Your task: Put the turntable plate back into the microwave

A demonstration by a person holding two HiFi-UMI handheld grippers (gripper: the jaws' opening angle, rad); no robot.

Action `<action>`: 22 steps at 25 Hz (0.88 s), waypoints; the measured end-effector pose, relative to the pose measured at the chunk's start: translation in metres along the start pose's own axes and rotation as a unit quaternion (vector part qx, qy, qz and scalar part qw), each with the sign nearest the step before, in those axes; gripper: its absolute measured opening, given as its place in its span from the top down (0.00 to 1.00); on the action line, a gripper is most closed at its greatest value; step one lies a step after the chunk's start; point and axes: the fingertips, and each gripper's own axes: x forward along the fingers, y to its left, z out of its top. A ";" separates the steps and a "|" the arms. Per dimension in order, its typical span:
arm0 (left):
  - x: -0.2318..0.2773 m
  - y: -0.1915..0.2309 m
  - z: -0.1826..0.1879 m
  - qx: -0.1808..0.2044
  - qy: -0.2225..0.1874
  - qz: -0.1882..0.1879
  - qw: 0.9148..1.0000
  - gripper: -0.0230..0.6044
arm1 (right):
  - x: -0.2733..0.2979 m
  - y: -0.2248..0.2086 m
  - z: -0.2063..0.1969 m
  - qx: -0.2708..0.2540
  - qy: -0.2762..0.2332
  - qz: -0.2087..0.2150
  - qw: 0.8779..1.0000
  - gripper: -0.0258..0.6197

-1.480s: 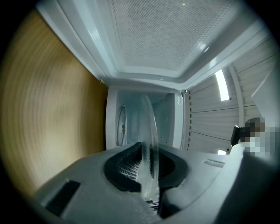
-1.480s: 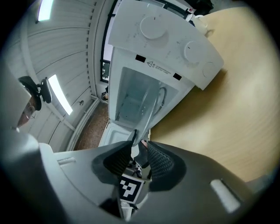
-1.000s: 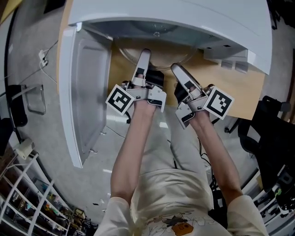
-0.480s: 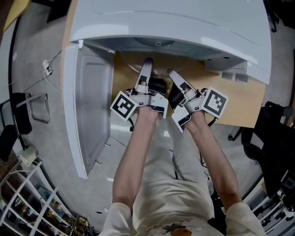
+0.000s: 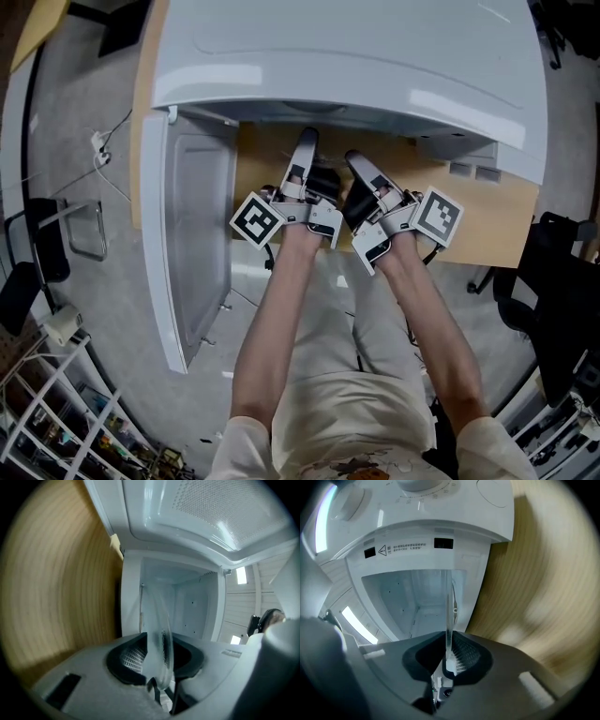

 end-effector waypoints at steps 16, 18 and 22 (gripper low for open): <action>-0.007 -0.002 -0.002 0.005 0.025 0.049 0.998 0.89 | 0.020 0.001 0.029 -0.001 -0.022 -0.002 1.000 0.89; -0.003 -0.002 0.000 -0.001 0.021 0.053 0.998 0.89 | 0.023 0.002 0.033 -0.003 -0.025 0.000 1.000 0.89; 0.008 -0.002 0.004 -0.006 0.013 0.062 0.998 0.90 | 0.029 0.004 0.038 -0.004 -0.027 -0.003 1.000 0.89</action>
